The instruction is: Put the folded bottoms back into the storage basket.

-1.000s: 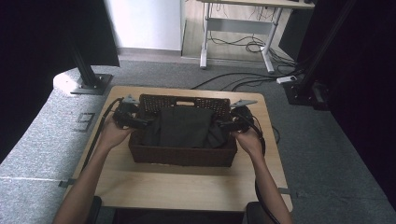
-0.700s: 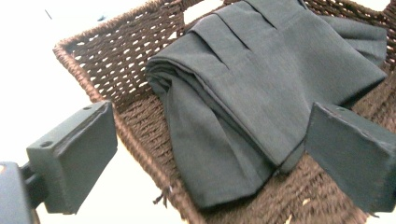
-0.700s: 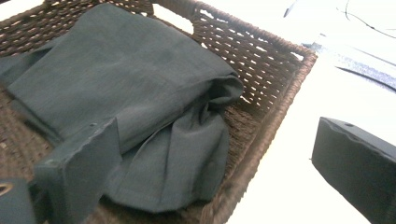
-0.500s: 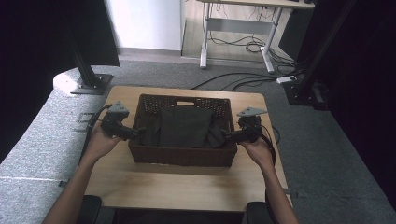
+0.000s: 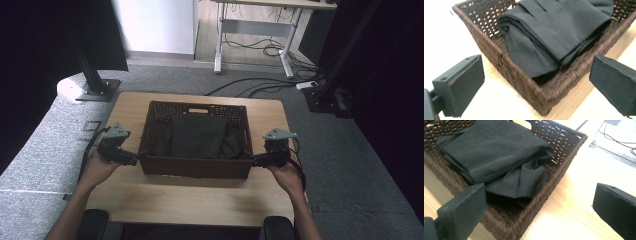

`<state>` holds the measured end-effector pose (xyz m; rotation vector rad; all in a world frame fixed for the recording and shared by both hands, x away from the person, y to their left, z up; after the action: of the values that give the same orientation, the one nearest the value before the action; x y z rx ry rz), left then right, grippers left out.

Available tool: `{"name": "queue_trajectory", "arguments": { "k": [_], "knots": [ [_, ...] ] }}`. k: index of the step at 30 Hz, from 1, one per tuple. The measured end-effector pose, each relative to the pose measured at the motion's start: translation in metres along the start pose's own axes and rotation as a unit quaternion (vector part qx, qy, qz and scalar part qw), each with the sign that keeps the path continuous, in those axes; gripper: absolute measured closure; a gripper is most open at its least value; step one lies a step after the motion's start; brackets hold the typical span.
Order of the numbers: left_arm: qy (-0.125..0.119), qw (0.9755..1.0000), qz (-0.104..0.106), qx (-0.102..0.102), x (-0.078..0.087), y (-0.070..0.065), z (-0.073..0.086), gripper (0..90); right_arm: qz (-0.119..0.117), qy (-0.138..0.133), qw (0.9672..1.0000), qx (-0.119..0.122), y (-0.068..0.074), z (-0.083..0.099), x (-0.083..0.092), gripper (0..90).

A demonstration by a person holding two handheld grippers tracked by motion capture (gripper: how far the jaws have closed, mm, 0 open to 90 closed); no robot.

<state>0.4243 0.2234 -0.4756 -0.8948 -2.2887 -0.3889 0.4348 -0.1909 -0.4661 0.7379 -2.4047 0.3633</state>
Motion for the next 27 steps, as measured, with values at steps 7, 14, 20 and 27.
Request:
{"name": "queue_trajectory", "arguments": {
  "k": [7, 14, 20, 27],
  "knots": [
    [0.003, 1.0, -0.005, 0.007, -0.006, -0.004, 0.027, 0.2, 0.002, 0.003, 0.9999, -0.011, -0.001, 0.024, 0.002, 0.0],
    [0.006, 0.9999, -0.004, 0.014, -0.016, -0.008, 0.05, 0.2, -0.001, 0.008, 0.9998, -0.018, 0.003, 0.047, -0.006, 0.0],
    [0.022, 0.9996, -0.011, 0.017, -0.029, -0.009, 0.07, 0.0, 0.0, 0.02, 0.9996, -0.02, 0.008, 0.066, -0.02, 0.0],
    [0.037, 0.9989, -0.001, 0.028, -0.046, -0.013, 0.091, 0.0, -0.008, 0.029, 0.9988, -0.04, 0.016, 0.087, -0.034, 0.0]
  ]
}}
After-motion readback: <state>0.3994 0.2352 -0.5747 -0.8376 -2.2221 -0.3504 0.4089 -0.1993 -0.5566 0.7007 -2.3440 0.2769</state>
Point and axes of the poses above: each handheld gripper's, and its own axes: x roughly backward along the jaws, z roughly out of its underside, y roughly to its left, the point moved 9 cm from there along -x, roughly forward along the jaws, and after that the axes turned 3 degrees about y, right-handed, at the moved point
